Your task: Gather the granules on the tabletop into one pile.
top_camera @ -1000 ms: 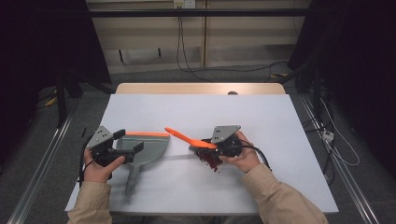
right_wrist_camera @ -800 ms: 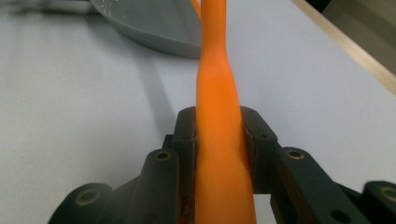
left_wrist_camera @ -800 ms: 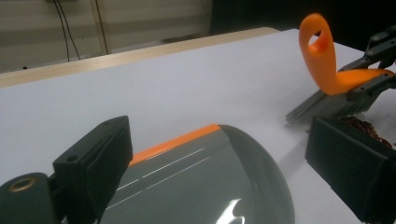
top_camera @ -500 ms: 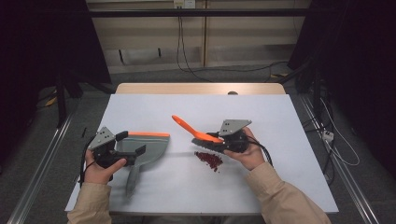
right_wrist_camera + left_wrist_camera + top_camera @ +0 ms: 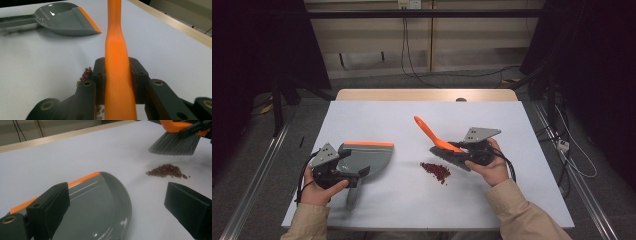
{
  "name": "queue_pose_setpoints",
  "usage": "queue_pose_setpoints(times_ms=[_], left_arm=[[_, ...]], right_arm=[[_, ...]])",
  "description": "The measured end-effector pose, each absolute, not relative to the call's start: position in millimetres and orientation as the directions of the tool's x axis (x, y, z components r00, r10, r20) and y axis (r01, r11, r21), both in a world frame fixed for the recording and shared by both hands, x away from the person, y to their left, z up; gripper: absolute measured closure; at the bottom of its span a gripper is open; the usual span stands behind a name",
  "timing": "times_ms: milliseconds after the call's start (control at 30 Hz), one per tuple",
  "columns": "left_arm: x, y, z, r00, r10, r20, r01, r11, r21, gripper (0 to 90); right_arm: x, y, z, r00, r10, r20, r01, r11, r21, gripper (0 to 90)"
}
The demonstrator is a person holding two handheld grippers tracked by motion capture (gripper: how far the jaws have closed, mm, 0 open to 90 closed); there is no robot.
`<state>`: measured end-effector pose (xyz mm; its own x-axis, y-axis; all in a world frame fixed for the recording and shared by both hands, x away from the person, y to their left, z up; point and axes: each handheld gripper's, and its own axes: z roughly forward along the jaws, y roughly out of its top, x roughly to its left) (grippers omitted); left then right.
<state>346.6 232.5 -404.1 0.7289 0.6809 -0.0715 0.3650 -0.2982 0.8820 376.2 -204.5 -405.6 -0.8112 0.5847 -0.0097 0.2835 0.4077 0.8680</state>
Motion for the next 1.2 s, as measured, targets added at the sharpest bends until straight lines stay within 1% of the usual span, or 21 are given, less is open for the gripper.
queue_pose_setpoints(times_ms=[67, 267, 667, 1000, 1167, 1200], left_arm=[[344.1, 233.1, -405.5, 0.731, 0.678, -0.076, 0.373, -0.304, 0.876, 5.9], [338.7, 233.2, -408.4, 0.727, 0.685, -0.052, 0.381, -0.339, 0.860, 6.0], [331.8, 235.7, -419.6, 0.711, 0.701, -0.051, 0.424, -0.371, 0.826, 7.8], [327.6, 235.4, -426.8, 0.677, 0.736, 0.028, 0.432, -0.428, 0.794, 7.8], [327.3, 235.9, -432.8, 0.676, 0.736, 0.039, 0.446, -0.451, 0.773, 8.8], [327.3, 237.2, -433.0, 0.670, 0.741, 0.054, 0.443, -0.457, 0.771, 9.8]], right_arm=[[374.5, -208.6, -406.4, -0.804, 0.594, 0.004, 0.295, 0.394, 0.870, 71.1], [370.9, -217.7, -407.7, -0.783, 0.622, 0.024, 0.319, 0.369, 0.873, 71.1], [364.6, -224.4, -409.1, -0.759, 0.650, 0.040, 0.330, 0.332, 0.884, 71.1], [363.5, -223.9, -408.3, -0.756, 0.653, 0.045, 0.325, 0.315, 0.892, 71.1], [362.9, -223.0, -409.3, -0.755, 0.654, 0.043, 0.324, 0.316, 0.892, 71.1], [362.9, -223.0, -409.5, -0.757, 0.652, 0.045, 0.325, 0.316, 0.891, 71.1]])
